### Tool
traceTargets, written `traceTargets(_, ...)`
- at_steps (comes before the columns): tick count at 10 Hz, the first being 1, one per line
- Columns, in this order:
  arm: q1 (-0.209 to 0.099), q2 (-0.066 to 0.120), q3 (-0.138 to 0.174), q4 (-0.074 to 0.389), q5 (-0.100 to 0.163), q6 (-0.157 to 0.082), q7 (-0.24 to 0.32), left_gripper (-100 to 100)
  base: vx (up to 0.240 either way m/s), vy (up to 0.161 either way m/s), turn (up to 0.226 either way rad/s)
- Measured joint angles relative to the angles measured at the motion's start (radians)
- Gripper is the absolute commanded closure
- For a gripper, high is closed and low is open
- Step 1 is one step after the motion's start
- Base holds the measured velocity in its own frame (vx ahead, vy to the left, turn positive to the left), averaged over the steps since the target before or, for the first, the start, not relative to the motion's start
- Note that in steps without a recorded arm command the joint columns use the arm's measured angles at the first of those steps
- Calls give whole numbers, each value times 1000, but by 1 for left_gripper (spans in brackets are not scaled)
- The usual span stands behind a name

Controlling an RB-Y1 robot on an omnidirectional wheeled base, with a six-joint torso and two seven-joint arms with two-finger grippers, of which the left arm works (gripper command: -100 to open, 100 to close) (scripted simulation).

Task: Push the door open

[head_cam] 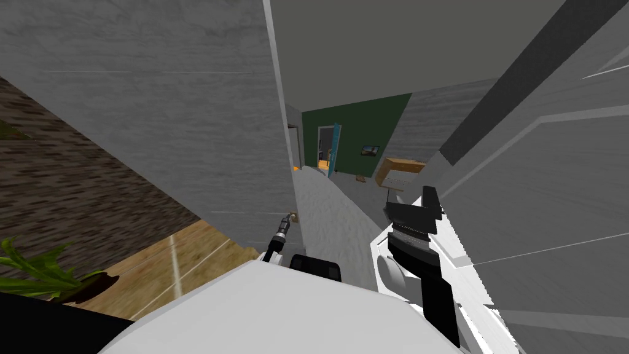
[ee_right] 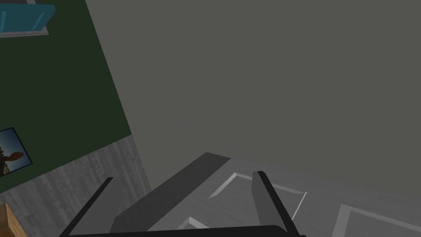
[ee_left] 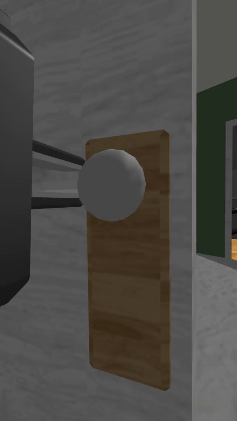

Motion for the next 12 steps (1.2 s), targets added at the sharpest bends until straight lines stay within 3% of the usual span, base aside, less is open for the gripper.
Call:
traceTargets(1,-5,6,17,5,8,-1,0,-100,-33,-95,83)
traceTargets(5,12,-3,16,-12,16,-1,4,-100,-205,-91,46)
traceTargets(7,25,-18,15,-24,22,0,7,-100,-172,-88,32)
traceTargets(12,21,-14,22,-12,24,-12,3,-100,175,12,-23)
